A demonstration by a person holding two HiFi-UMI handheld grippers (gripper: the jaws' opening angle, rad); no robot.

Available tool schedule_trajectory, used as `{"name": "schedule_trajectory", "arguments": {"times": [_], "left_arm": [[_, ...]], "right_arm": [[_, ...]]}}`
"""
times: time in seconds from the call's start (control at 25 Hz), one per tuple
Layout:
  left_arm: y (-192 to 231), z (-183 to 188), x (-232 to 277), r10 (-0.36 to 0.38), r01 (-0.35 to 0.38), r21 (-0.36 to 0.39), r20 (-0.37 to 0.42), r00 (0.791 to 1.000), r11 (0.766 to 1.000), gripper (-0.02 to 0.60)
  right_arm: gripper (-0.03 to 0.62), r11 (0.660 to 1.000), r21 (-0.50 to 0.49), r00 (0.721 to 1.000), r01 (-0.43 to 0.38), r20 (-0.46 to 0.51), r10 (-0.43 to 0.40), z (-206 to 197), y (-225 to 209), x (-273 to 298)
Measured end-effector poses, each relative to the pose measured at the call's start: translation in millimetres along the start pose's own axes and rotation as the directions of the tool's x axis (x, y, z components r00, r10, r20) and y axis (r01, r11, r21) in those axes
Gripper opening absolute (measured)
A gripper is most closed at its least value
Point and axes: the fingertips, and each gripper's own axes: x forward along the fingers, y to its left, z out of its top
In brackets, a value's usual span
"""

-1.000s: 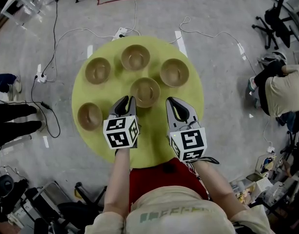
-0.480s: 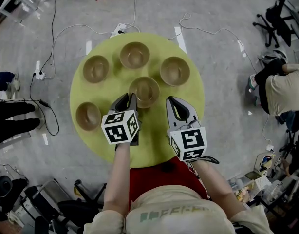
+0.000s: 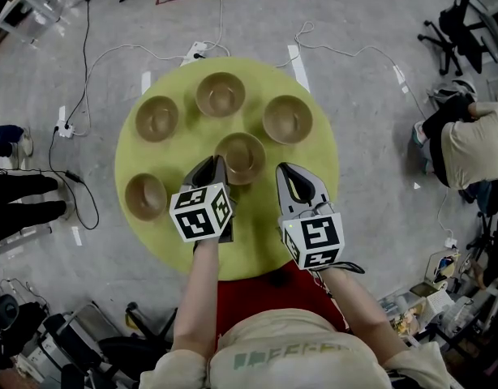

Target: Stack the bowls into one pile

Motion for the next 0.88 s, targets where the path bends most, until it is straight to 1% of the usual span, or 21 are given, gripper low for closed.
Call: {"name": "schedule_trajectory", "arguments": {"times": [0.32, 0.68, 0.88], "left_arm": [[-6, 2, -12, -0.009, 0.009, 0.005, 0.029, 1.0, 1.0, 0.034], [-14, 17, -45, 0.002, -0.005, 0.028, 0.107, 0.994, 1.0, 0.034], [-21, 30, -66, -0.01, 0.002, 0.049, 0.16, 0.987, 0.999, 0.034]], "right_arm": [[0.037, 1.0, -0.009, 1.0, 0.017, 0.013, -0.017, 2, -2, -15], [0.037, 0.999, -0.009, 0.997, 0.043, 0.057, -0.043, 10, -1, -45], [0.037, 0.998, -0.005, 0.994, 0.062, 0.088, -0.061, 16, 1, -60]]}}
